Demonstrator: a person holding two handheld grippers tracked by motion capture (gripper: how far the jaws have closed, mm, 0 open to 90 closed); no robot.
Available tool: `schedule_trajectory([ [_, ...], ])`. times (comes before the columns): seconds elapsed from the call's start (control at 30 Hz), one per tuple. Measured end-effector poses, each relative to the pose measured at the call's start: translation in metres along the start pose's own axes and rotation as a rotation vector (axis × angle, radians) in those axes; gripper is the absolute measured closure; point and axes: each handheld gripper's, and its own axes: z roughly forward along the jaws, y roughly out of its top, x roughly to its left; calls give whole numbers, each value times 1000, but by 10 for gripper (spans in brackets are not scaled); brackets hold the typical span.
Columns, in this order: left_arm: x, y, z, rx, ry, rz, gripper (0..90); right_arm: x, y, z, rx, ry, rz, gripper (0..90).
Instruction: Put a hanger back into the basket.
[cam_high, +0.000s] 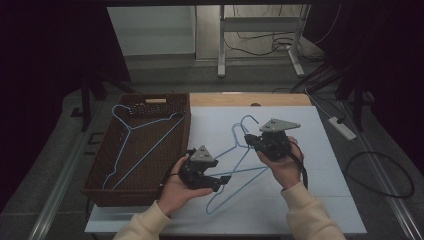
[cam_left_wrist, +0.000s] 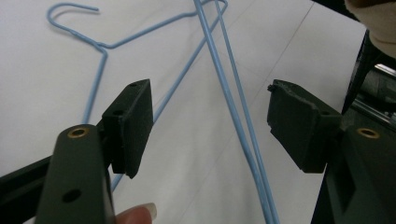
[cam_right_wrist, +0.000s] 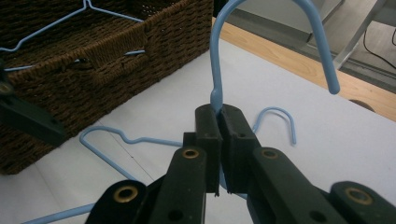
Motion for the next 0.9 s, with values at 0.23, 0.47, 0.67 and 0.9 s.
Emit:
schedule_trajectory([
  [0.23,-4,7,18,42,-1,-19,384,5,1,-1,-10,11,-3,868],
  [0.47,-5,9,28,84,-26,-31,690,9,2,-5,-16,20,-12,868],
  [0.67,-5,9,22,54,-9,-52,833,6,1,-9,-32,30,7,866],
  [0.9,-5,13,4,-16,-11,-67,864,7,6,-28,-101,45,23,857],
])
